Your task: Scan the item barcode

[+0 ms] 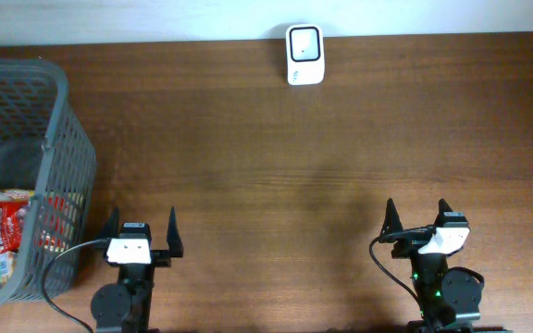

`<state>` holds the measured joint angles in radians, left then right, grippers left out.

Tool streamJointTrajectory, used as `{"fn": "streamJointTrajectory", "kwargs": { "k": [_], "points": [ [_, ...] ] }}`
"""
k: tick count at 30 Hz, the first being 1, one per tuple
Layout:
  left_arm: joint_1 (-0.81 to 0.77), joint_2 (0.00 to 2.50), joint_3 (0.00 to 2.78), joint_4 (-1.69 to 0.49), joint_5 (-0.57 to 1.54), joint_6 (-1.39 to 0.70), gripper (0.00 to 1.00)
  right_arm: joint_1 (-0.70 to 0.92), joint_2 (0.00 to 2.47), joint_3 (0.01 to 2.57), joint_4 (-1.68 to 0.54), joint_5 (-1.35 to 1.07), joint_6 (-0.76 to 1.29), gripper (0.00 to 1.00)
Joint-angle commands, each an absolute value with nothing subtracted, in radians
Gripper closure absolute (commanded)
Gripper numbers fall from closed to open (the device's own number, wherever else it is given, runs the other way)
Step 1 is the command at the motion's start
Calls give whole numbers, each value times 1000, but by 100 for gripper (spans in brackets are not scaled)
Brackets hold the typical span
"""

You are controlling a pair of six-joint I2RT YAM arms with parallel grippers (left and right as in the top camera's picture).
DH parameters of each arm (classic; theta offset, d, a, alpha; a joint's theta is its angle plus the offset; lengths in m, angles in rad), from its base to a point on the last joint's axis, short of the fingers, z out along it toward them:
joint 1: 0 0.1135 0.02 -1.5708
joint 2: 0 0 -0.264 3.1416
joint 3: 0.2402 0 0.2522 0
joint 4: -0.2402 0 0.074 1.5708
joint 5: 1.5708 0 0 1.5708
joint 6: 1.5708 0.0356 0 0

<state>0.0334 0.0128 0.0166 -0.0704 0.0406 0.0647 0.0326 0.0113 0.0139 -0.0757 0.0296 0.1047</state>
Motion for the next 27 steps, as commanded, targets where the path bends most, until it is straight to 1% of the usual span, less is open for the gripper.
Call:
{"fn": "streamJointTrajectory", "kwargs": {
  "k": [1, 2, 3, 4, 5, 7, 9, 11, 12, 14, 16, 17, 19, 20, 21, 23, 24, 25, 27],
  "points": [
    [38, 7, 9, 105, 289, 80, 1, 38, 8, 6, -79, 39, 110, 2],
    [38, 7, 9, 242, 400, 81, 1, 38, 8, 6, -79, 39, 110, 2],
    [38, 7, 10, 414, 430, 80, 1, 38, 8, 6, -79, 39, 110, 2],
    [38, 7, 38, 519, 428, 81, 1, 38, 8, 6, -79, 39, 110, 2],
    [38, 11, 105, 487, 423, 82, 1, 38, 8, 6, -79, 39, 110, 2],
    [38, 51, 230, 377, 423, 112, 1, 38, 8, 6, -79, 39, 110, 1],
    [38, 132, 382, 243, 421, 235, 1, 38, 8, 6, -79, 39, 110, 2],
    [38, 243, 536, 136, 342, 259, 1, 38, 8, 6, -79, 39, 110, 1],
    [38, 288, 595, 76, 336, 260, 1, 38, 8, 6, -79, 39, 110, 1],
    [38, 514, 866, -233, 349, 262, 1, 38, 8, 6, -79, 39, 110, 2],
    [38, 657, 1030, -402, 449, 263, 1, 38, 8, 6, -79, 39, 110, 2],
    [38, 725, 1103, -446, 467, 281, 1, 38, 8, 6, -79, 39, 110, 2],
    [38, 810, 1226, -570, 355, 281, 1, 38, 8, 6, -79, 39, 110, 2],
    [38, 889, 1337, -701, 267, 265, 1, 38, 8, 6, -79, 39, 110, 2],
    [38, 1043, 1566, -981, 133, 224, 1, 38, 8, 6, -79, 39, 110, 1],
    [37, 1198, 1785, -1187, 148, 225, 1, 38, 8, 6, -79, 39, 110, 2],
    [41, 1260, 1848, -1216, 133, 206, 1, 38, 8, 6, -79, 39, 110, 2],
    [62, 1279, 1855, -1203, 91, 94, 1, 38, 8, 6, -79, 39, 110, 1],
    [233, 1298, 1868, -1179, 82, -23, 1, 38, 8, 6, -79, 39, 110, 1]
  ]
}}
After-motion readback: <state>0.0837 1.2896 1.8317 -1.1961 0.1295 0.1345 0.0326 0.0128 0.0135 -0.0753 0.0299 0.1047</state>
